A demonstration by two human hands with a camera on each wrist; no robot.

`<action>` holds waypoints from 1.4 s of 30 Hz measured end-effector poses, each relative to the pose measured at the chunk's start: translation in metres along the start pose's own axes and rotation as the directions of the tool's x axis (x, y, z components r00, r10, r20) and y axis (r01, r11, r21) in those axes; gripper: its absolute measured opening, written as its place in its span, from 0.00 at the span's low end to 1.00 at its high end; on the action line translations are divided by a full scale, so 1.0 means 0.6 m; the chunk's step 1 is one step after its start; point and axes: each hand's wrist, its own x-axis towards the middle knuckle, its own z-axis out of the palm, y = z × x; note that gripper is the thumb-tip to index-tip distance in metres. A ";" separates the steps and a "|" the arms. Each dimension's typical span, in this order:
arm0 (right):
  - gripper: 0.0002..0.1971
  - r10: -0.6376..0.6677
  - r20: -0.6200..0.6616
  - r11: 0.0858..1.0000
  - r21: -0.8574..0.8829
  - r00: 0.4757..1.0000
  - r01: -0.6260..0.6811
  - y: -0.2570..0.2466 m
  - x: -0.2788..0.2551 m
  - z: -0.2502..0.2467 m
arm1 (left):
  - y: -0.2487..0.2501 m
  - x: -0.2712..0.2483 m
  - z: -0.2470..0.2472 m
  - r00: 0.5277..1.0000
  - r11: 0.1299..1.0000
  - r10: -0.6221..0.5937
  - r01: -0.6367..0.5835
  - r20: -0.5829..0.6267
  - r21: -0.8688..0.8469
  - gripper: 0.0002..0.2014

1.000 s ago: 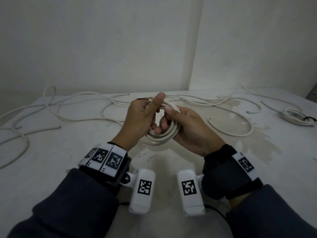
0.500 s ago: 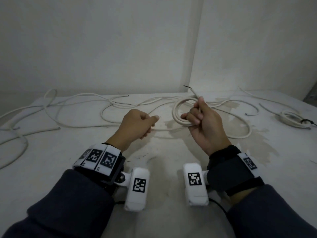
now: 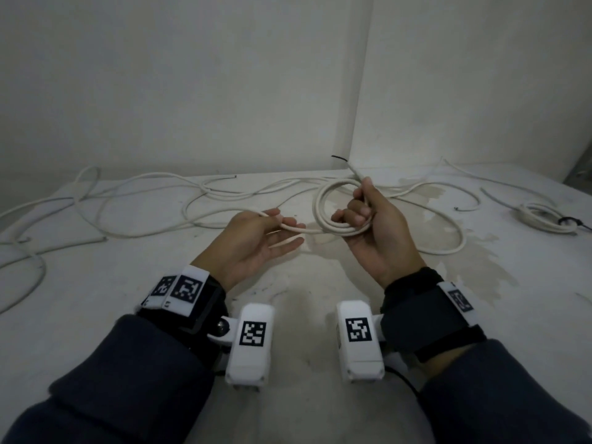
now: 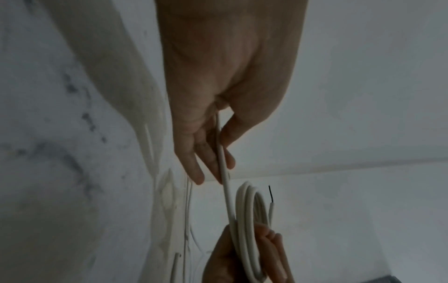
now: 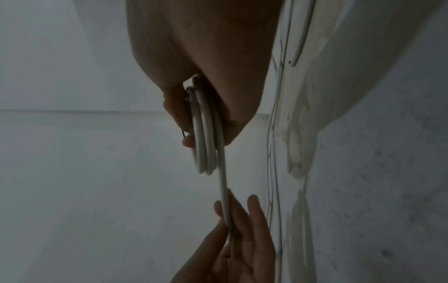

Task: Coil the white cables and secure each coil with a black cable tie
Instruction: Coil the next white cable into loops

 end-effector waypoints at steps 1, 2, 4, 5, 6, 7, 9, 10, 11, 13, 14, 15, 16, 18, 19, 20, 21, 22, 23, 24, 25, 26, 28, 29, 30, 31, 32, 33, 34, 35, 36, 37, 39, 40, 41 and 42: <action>0.17 -0.015 -0.014 1.000 0.013 1.000 0.016 -0.003 0.000 -0.002 | 0.000 -0.001 0.001 1.000 0.999 -0.010 0.009 0.021 0.044 0.05; 0.17 -0.032 -0.033 0.999 0.035 0.999 0.033 -0.006 0.001 -0.003 | -0.002 -0.003 0.003 0.999 0.993 -0.030 0.025 0.043 0.114 0.05; 0.18 -0.058 -0.086 0.994 0.088 0.995 0.066 -0.010 0.002 -0.005 | -0.005 -0.007 0.007 0.992 0.967 -0.091 0.066 0.091 0.247 0.06; 0.18 -0.067 -0.119 0.991 0.109 0.991 0.080 -0.010 0.002 -0.006 | -0.006 -0.009 0.008 0.986 0.949 -0.126 0.086 0.113 0.302 0.07; 0.18 -0.073 -0.155 0.988 0.126 0.985 0.093 -0.008 0.002 -0.007 | -0.007 -0.011 0.009 0.978 0.932 -0.158 0.103 0.135 0.349 0.07; 0.18 -0.077 -0.193 0.985 0.139 0.978 0.105 -0.005 0.002 -0.006 | -0.007 -0.014 0.010 0.969 0.915 -0.188 0.115 0.158 0.387 0.07; 0.18 -0.084 -0.266 0.982 0.143 0.960 0.125 0.001 0.002 -0.006 | -0.004 -0.020 0.008 0.950 0.892 -0.235 0.128 0.205 0.433 0.07; 0.17 -0.089 -0.290 0.984 0.121 0.953 0.129 0.002 0.002 -0.006 | -0.002 -0.022 0.007 0.944 0.888 -0.242 0.123 0.223 0.443 0.06; 0.17 -0.092 -0.300 0.989 0.086 0.949 0.123 0.002 0.002 -0.007 | 0.000 -0.023 0.006 0.946 0.890 -0.231 0.110 0.230 0.443 0.06; 0.15 -0.072 -0.276 0.997 -0.003 0.959 0.074 0.000 0.004 -0.011 | 0.003 -0.019 0.004 0.971 0.918 -0.138 0.051 0.196 0.393 0.06; 0.15 -0.045 -0.246 0.998 -0.043 0.968 0.035 -0.002 0.005 -0.013 | 0.003 -0.015 0.003 0.986 0.935 -0.068 0.010 0.152 0.355 0.06; 0.15 -0.004 -0.210 0.997 -0.079 0.978 -0.013 -0.003 0.005 -0.014 | 0.004 -0.010 0.001 0.995 0.947 0.000 -0.033 0.104 0.319 0.07; 0.17 0.044 -0.178 0.991 -0.115 0.983 -0.065 -0.004 0.005 -0.014 | 0.005 -0.006 -0.001 0.997 0.954 0.051 -0.068 0.066 0.292 0.09; 0.22 0.137 -0.137 0.966 -0.199 0.981 -0.163 -0.004 0.002 -0.010 | 0.005 -0.001 -0.002 0.994 0.952 0.102 -0.107 0.032 0.286 0.10; 0.24 0.172 -0.125 0.952 -0.235 0.977 -0.197 -0.003 0.000 -0.006 | 0.004 -0.001 -0.001 0.993 0.947 0.109 -0.114 0.032 0.300 0.11; 0.25 0.196 -0.115 0.939 -0.265 0.974 -0.220 -0.002 -0.001 -0.002 | 0.003 -0.001 0.001 0.993 0.944 0.108 -0.115 0.041 0.310 0.11; 0.24 0.207 -0.106 0.926 -0.301 0.973 -0.230 -0.001 -0.003 0.002 | 0.001 -0.003 0.004 0.993 0.944 0.099 -0.112 0.059 0.309 0.11; 0.23 0.205 -0.100 0.909 -0.349 0.974 -0.227 0.001 -0.005 0.004 | -0.001 -0.005 0.007 0.993 0.949 0.085 -0.106 0.082 0.297 0.11; 0.23 0.194 -0.096 0.889 -0.404 0.976 -0.217 0.003 -0.006 0.007 | -0.002 -0.006 0.011 0.992 0.955 0.070 -0.097 0.105 0.279 0.11; 0.22 0.185 -0.090 0.868 -0.453 0.979 -0.205 0.004 -0.007 0.009 | -0.003 -0.008 0.014 0.991 0.958 0.060 -0.091 0.122 0.271 0.12; 0.22 0.182 -0.083 0.850 -0.488 0.980 -0.199 0.005 -0.009 0.011 | -0.004 -0.009 0.016 0.989 0.955 0.054 -0.090 0.135 0.282 0.12; 0.22 0.186 -0.075 0.834 -0.515 0.980 -0.197 0.007 -0.010 0.013 | -0.005 -0.011 0.018 0.988 0.947 0.048 -0.093 0.150 0.306 0.12; 0.23 0.187 -0.057 0.798 -0.574 0.981 -0.185 0.010 -0.013 0.017 | -0.005 -0.014 0.019 0.983 0.932 0.024 -0.089 0.184 0.350 0.13; 0.23 0.181 -0.049 0.779 -0.602 0.982 -0.174 0.011 -0.015 0.019 | -0.004 -0.016 0.019 0.981 0.932 0.004 -0.075 0.196 0.354 0.14; 0.23 0.176 -0.043 0.766 -0.622 0.983 -0.164 0.013 -0.016 0.020 | -0.004 -0.017 0.020 0.978 0.934 -0.014 -0.061 0.206 0.352 0.15; 0.22 0.175 -0.036 0.758 -0.632 0.984 -0.158 0.013 -0.017 0.021 | -0.004 -0.018 0.020 0.976 0.931 -0.023 -0.058 0.217 0.360 0.15; 0.22 0.177 -0.028 0.756 -0.636 0.984 -0.154 0.014 -0.018 0.023 | -0.004 -0.018 0.021 0.973 0.920 -0.027 -0.065 0.229 0.385 0.15; 0.21 0.179 -0.016 0.756 -0.638 0.984 -0.148 0.015 -0.020 0.024 | -0.005 -0.018 0.022 0.969 0.903 -0.029 -0.079 0.244 0.422 0.13; 0.19 0.178 -0.003 0.755 -0.641 0.984 -0.138 0.015 -0.021 0.024 | -0.006 -0.019 0.023 0.966 0.880 -0.029 -0.097 0.256 0.464 0.12; 0.16 0.171 0.011 0.754 -0.645 0.985 -0.123 0.016 -0.021 0.025 | -0.007 -0.019 0.025 0.966 0.852 -0.022 -0.117 0.258 0.510 0.11; 0.13 0.155 0.022 0.757 -0.646 0.988 -0.104 0.017 -0.022 0.026 | -0.009 -0.019 0.028 0.967 0.819 -0.002 -0.144 0.254 0.555 0.12; 0.11 0.133 0.028 0.763 -0.641 0.991 -0.084 0.018 -0.021 0.026 | -0.011 -0.019 0.031 0.968 0.785 0.029 -0.177 0.250 0.594 0.14; 0.13 0.095 0.034 0.785 -0.618 0.995 -0.054 0.020 -0.021 0.026 | -0.016 -0.016 0.033 0.965 0.730 0.112 -0.241 0.236 0.640 0.17; 0.15 0.082 0.035 0.795 -0.605 0.996 -0.044 0.020 -0.020 0.026 | -0.018 -0.013 0.034 0.963 0.713 0.154 -0.264 0.221 0.650 0.18; 0.17 0.071 0.032 0.803 -0.594 0.997 -0.038 0.020 -0.019 0.024 | -0.021 -0.011 0.035 0.961 0.707 0.195 -0.278 0.199 0.651 0.20; 0.18 0.057 0.028 0.809 -0.587 0.998 -0.030 0.019 -0.019 0.024 | -0.023 -0.008 0.035 0.957 0.709 0.237 -0.288 0.167 0.643 0.22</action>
